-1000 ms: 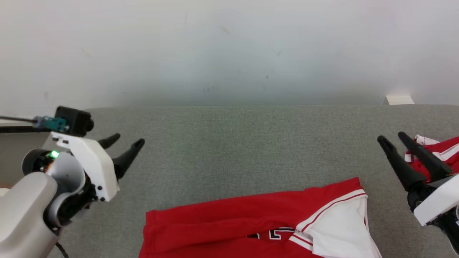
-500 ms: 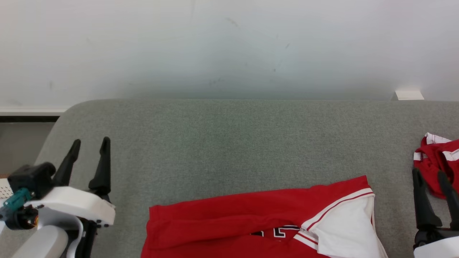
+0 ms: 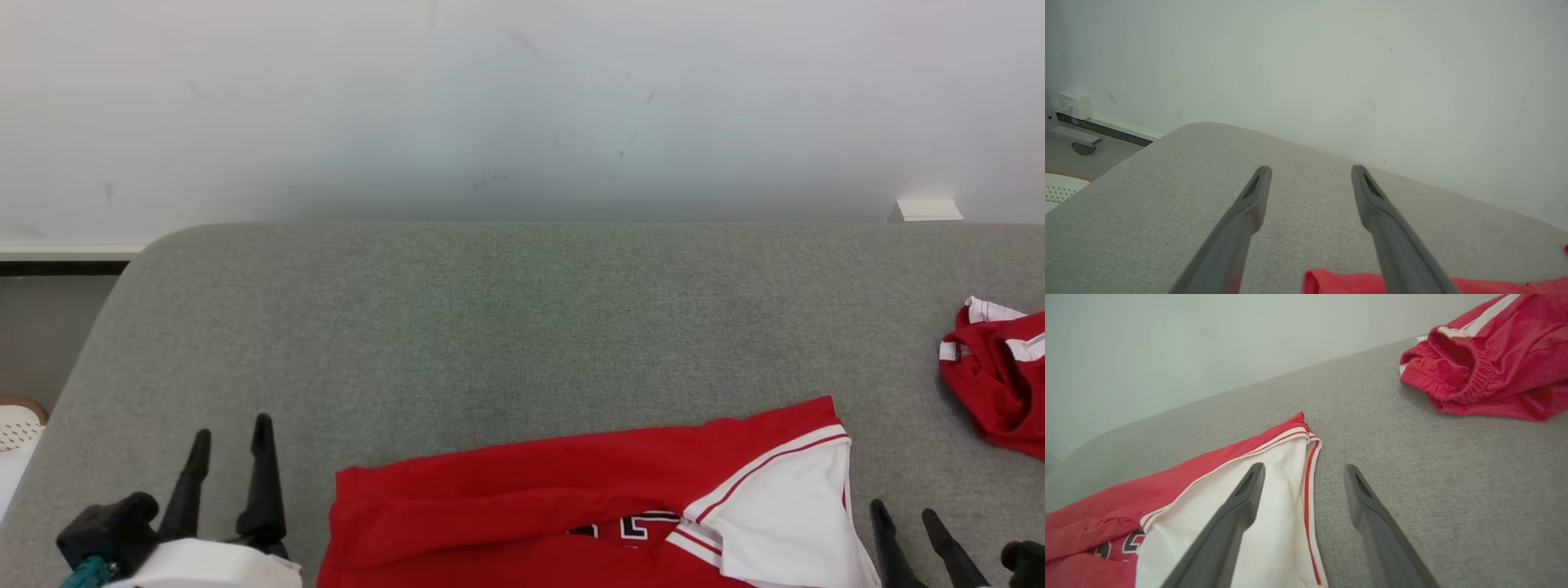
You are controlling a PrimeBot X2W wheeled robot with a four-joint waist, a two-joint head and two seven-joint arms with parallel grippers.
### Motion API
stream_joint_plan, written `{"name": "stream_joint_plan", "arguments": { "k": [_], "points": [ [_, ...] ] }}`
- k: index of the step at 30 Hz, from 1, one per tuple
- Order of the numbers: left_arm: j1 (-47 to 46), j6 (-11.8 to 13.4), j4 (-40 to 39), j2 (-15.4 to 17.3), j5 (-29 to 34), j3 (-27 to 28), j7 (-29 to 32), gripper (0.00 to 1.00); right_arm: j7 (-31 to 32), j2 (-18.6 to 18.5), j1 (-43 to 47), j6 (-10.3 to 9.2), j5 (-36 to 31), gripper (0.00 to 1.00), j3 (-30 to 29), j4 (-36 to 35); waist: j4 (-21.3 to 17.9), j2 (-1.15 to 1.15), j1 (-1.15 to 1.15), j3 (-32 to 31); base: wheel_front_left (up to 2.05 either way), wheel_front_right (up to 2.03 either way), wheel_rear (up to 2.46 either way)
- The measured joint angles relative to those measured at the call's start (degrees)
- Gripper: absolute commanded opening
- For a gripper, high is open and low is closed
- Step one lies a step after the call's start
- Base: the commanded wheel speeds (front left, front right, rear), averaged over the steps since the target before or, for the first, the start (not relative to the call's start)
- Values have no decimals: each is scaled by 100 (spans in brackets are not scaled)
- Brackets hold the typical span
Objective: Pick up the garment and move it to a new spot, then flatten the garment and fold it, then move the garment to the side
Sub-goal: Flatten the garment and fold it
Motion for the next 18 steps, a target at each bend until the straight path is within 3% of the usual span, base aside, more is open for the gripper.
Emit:
{"name": "stream_joint_plan", "arguments": {
  "k": [8,18],
  "points": [
    [37,-472,360,-398,370,105,-1,100,803,-125,-719,-1,133,100,408,1144,83,0,0,10,0,0,0],
    [-74,-791,698,-676,645,67,-2,100,2004,-118,-1433,-23,180,100,488,2038,251,0,0,44,0,0,0]
  ]
}}
